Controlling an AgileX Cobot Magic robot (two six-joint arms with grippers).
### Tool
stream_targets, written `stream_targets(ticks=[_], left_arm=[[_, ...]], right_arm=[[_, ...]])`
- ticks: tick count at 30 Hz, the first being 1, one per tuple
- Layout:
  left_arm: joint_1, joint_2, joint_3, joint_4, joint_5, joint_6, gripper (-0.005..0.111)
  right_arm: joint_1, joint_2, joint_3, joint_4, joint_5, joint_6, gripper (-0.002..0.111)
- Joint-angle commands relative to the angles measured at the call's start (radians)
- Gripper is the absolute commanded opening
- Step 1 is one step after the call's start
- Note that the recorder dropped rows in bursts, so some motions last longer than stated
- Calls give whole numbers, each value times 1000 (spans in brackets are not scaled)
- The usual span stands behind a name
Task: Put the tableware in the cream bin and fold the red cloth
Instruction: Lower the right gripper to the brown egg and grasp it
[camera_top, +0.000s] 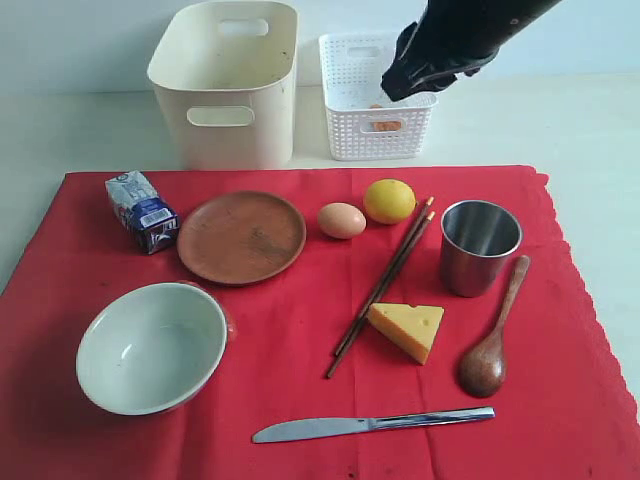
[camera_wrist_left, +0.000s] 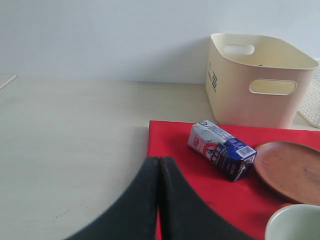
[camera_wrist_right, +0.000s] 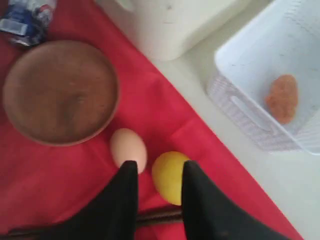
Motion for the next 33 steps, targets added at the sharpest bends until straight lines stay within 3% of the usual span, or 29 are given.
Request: stream_targets(ticks=[1,3,6,10,13,16,22,33], left_arm=[[4,-7,-1,-9,-5,3,2],[4,-7,-1,-9,-5,3,2],[4,-7,-1,-9,-5,3,2],[4,-7,-1,-9,-5,3,2],[4,-7,-1,-9,-5,3,2],[4,-7,-1,-9,-5,3,2],[4,-7,-1,-9,-5,3,2],[4,-7,-1,-9,-5,3,2]], right_arm=[[5,29,-6,123,62,-193,8],[33,58,-6,119,62,-191,0],[79,108,-6,113,44,-182,3],[124,152,-6,70,-85,-99,27],[164,188,-6,-71,-50,-108,55],[194,208,-6,-164,-17,-110,64],[222,246,-6,-176,-80,-107,70],[222,357,-47,-377,-125,114,75]])
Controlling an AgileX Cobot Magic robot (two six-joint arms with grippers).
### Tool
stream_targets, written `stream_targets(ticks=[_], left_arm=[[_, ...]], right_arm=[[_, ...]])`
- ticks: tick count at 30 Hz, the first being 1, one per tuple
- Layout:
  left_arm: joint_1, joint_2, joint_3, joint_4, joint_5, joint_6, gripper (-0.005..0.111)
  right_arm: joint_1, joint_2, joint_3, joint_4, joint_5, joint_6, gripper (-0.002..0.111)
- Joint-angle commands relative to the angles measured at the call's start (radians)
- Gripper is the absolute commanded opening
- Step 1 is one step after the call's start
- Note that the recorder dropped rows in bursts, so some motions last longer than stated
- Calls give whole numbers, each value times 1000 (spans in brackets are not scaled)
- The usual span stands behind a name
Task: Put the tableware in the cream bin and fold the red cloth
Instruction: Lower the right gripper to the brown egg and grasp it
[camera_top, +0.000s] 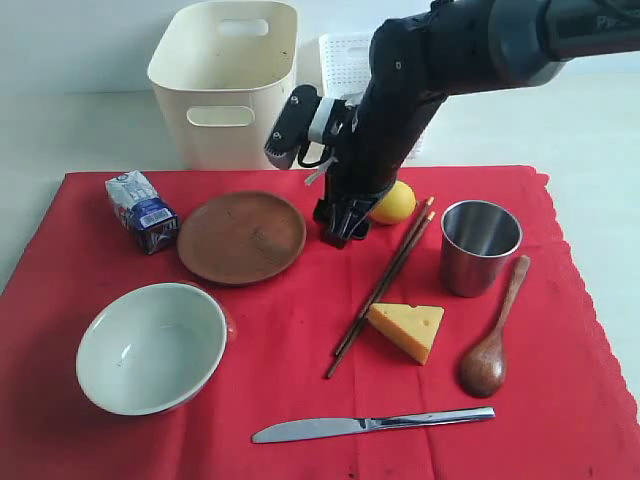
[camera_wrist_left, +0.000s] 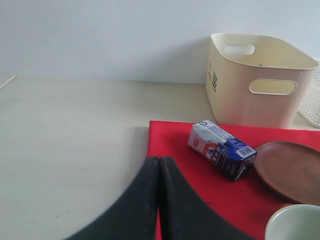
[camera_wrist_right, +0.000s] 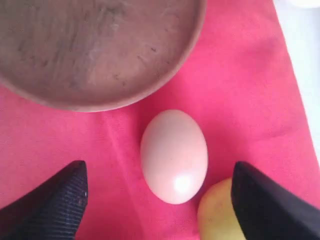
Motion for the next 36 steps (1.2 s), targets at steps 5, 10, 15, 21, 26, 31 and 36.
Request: stream_targets(ticks=[5,10,15,21,26,31,36], left_arm=[[4,-7,-1,-9,-5,3,2],[4,-7,-1,-9,-5,3,2],[4,-7,-1,-9,-5,3,2],[4,-7,-1,-9,-5,3,2],[4,-7,-1,-9,-5,3,2],[4,-7,-1,-9,-5,3,2],[4,-7,-1,-9,-5,3,2]], right_arm=[[2,67,-56,-38,-14,55,75],[2,103,-67,-41,-27,46,75],[2,124,-67,-41,-57,46,69],[2,124,-67,-48,-57,46,57],[2,124,-67,-48,-57,46,39],[2,124,-67,-48,-57,46,25],[2,122,-67,-48,-61,46,12]])
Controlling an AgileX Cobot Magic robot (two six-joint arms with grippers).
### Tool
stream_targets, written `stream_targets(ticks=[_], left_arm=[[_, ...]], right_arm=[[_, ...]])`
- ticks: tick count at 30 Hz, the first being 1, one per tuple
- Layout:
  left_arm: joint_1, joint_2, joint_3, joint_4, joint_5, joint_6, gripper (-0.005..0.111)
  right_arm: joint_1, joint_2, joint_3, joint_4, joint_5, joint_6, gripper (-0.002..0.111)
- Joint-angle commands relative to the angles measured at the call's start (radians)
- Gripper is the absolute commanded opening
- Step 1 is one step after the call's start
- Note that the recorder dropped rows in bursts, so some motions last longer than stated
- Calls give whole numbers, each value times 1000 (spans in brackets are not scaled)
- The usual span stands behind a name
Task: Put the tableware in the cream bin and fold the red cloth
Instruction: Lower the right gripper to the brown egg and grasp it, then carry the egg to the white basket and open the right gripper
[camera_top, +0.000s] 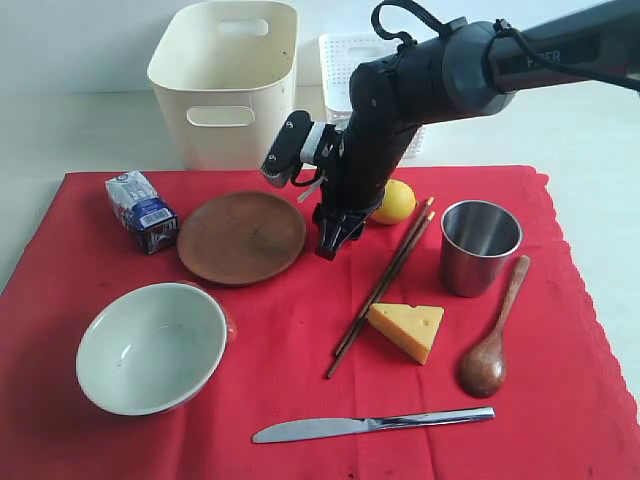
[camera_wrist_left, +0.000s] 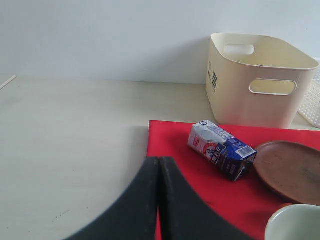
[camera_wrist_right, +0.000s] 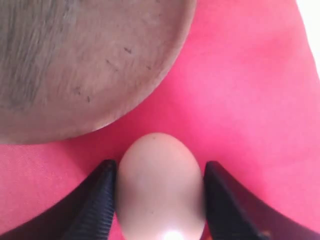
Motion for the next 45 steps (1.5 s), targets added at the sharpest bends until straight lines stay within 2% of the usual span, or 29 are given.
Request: stream_targets(ticks=[1,5,20,28,35,40,45], left_arm=[[4,-7,-1,-9,-5,3,2],[4,-7,-1,-9,-5,3,2],[4,-7,-1,-9,-5,3,2],[4,-7,-1,-9,-5,3,2],[4,-7,-1,-9,-5,3,2],[4,-7,-1,-9,-5,3,2],[4,-7,-1,-9,-5,3,2]], right_arm=[[2,-6,-7,-8,-13,-4,10],[2,-18,-7,-8,-13,-4,0],[0,-134,-7,3,-3,-4,0],[-12,-249,-7,3,-105,-4,0],[-111,-307,-7,3,-198,39,0],[-199,-297,-7,3,-258,137,0],[-248,-256,-7,0,-322,154,0]])
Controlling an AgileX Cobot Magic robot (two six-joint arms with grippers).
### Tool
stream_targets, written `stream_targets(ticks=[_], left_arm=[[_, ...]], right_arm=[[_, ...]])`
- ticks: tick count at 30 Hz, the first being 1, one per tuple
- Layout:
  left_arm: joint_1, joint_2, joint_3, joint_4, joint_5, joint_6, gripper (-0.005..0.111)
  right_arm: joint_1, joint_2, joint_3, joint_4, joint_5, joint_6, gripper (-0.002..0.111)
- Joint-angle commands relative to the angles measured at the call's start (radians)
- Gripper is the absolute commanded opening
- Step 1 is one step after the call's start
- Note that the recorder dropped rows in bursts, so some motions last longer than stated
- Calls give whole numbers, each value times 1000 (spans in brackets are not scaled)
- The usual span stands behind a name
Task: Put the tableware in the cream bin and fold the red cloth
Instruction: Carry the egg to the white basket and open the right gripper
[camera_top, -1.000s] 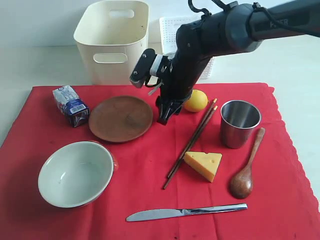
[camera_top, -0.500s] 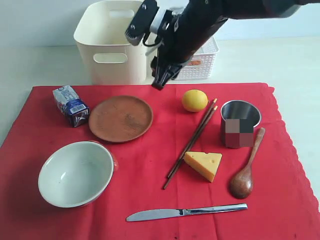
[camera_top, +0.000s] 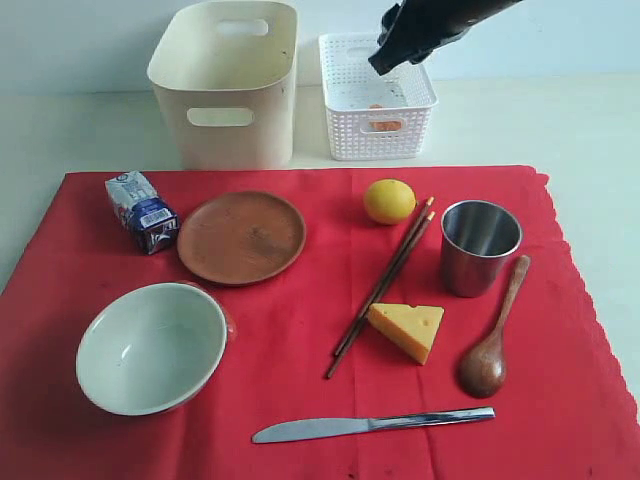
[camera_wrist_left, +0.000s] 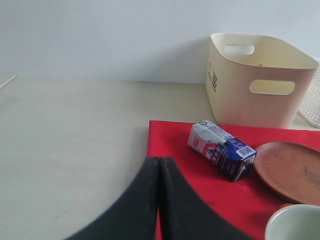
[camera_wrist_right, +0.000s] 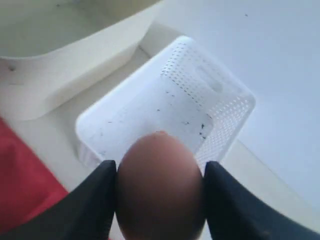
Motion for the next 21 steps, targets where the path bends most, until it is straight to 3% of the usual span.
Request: stream_targets(ticks=[1,10,16,21], left_arm=[[4,-7,-1,-9,-5,3,2],[4,-7,-1,-9,-5,3,2],[4,-7,-1,-9,-5,3,2],[4,-7,-1,-9,-5,3,2]], right_arm=[[-32,40,-7,-4,-66,17,0],[-35,178,-7,-4,-282,23,0],[-35,260,-7,-1,-404,137,0],[-35,293,-7,-1,-433,151,13]])
